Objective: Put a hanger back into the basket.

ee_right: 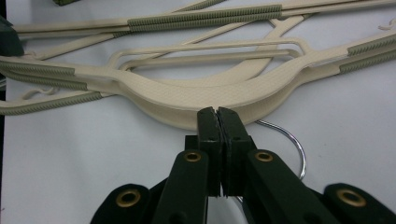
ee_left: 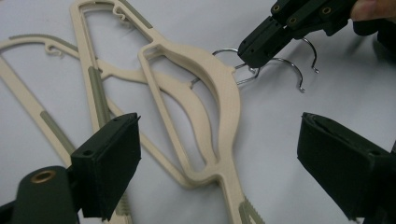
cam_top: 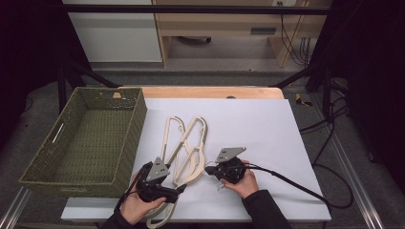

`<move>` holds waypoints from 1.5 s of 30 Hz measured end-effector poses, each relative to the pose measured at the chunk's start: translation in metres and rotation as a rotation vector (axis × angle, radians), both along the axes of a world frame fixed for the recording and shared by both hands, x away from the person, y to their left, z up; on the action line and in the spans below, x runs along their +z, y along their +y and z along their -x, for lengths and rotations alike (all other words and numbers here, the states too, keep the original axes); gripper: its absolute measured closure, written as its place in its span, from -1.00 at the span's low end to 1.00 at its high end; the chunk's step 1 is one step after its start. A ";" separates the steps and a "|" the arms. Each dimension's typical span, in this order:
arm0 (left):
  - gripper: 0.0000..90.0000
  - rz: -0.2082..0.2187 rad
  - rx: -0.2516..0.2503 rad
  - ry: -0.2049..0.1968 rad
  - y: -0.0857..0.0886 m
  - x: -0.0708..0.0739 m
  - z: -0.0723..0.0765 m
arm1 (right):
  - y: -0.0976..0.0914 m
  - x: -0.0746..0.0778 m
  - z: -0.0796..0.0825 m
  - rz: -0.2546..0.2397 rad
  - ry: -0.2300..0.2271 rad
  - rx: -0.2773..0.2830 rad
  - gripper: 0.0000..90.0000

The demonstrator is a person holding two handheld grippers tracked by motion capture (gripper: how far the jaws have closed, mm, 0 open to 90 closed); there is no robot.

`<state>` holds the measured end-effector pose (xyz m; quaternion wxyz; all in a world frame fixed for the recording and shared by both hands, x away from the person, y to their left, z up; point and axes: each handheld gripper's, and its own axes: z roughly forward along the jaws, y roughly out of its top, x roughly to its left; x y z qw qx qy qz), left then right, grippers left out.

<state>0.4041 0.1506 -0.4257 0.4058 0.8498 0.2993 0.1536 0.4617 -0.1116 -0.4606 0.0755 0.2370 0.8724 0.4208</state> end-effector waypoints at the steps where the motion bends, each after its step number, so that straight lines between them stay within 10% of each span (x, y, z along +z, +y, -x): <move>1: -0.70 -0.005 -0.005 0.001 -0.003 0.001 -0.002 | -0.001 0.001 0.000 -0.001 0.002 -0.001 0.98; 9: -0.60 -0.112 -0.067 0.016 -0.040 -0.002 -0.018 | -0.001 0.013 0.003 -0.001 -0.001 -0.012 0.98; 16: -0.06 -0.249 -0.075 0.031 -0.061 -0.021 -0.027 | 0.000 0.020 0.004 0.002 -0.006 -0.016 0.98; 27: 0.58 -0.265 -0.050 0.042 -0.066 -0.026 -0.026 | 0.001 0.022 0.006 0.007 -0.003 -0.013 0.98; 35: 0.64 -0.268 -0.045 0.034 -0.063 -0.022 -0.024 | -0.002 0.027 0.007 -0.005 -0.040 -0.009 0.82; 45: 0.67 -0.217 0.001 0.021 -0.045 -0.006 -0.020 | -0.061 0.075 0.018 -0.218 -0.183 -0.150 0.39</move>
